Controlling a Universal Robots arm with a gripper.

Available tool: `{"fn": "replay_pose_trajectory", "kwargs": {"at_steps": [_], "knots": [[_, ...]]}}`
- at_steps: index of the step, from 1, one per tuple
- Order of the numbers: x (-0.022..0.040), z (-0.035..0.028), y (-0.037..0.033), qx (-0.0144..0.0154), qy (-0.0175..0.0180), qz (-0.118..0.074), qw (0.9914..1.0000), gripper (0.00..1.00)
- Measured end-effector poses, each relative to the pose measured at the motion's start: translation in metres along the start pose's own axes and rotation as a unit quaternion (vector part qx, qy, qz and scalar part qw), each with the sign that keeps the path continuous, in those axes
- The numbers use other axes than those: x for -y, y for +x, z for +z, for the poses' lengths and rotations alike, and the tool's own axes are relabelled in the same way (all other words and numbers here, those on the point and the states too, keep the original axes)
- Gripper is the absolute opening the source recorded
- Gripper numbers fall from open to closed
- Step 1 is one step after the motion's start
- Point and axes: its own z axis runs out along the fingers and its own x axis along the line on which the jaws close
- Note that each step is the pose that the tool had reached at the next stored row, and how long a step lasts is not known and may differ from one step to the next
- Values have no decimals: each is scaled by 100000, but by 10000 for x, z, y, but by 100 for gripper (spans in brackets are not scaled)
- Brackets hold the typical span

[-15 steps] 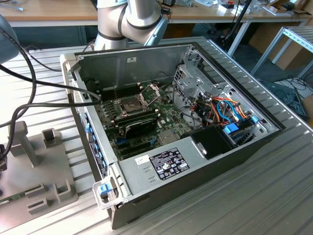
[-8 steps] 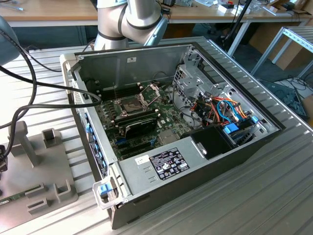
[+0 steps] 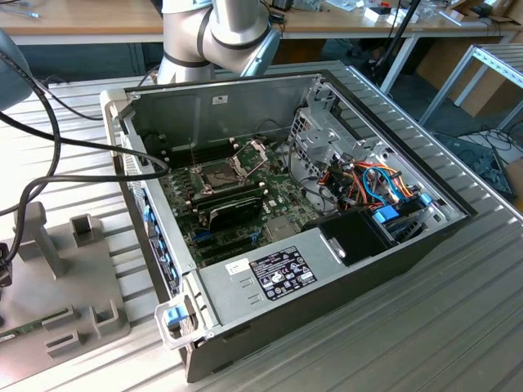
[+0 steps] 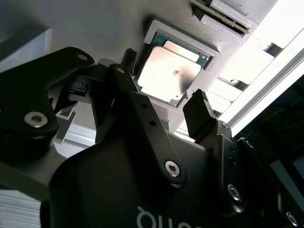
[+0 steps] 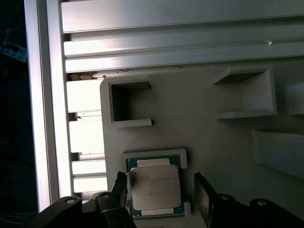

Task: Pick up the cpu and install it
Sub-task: 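Pick up the cpu and move it towards the insertion slot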

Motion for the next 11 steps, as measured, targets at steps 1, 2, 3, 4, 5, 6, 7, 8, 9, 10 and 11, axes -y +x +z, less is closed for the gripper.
{"fn": "replay_pose_trajectory", "kwargs": {"at_steps": [1,2,3,4,5,6,7,8,9,10,11], "knots": [[0,0,0,0,-1,3,100000,68],[0,2,0,-1,0,2,100000,68],[1,6,1,0,1,4,100000,68],[1,11,1,-1,0,-5,100000,68],[1,14,1,-3,16,-39,100000,68],[1,18,1,1,17,-74,100000,68],[1,21,2,-4,32,-132,100000,68],[1,23,2,-9,48,-202,100000,68],[1,25,2,-15,72,-316,99999,68],[1,27,2,-15,92,-426,99999,68],[1,28,2,-17,117,-556,99998,68]]}}
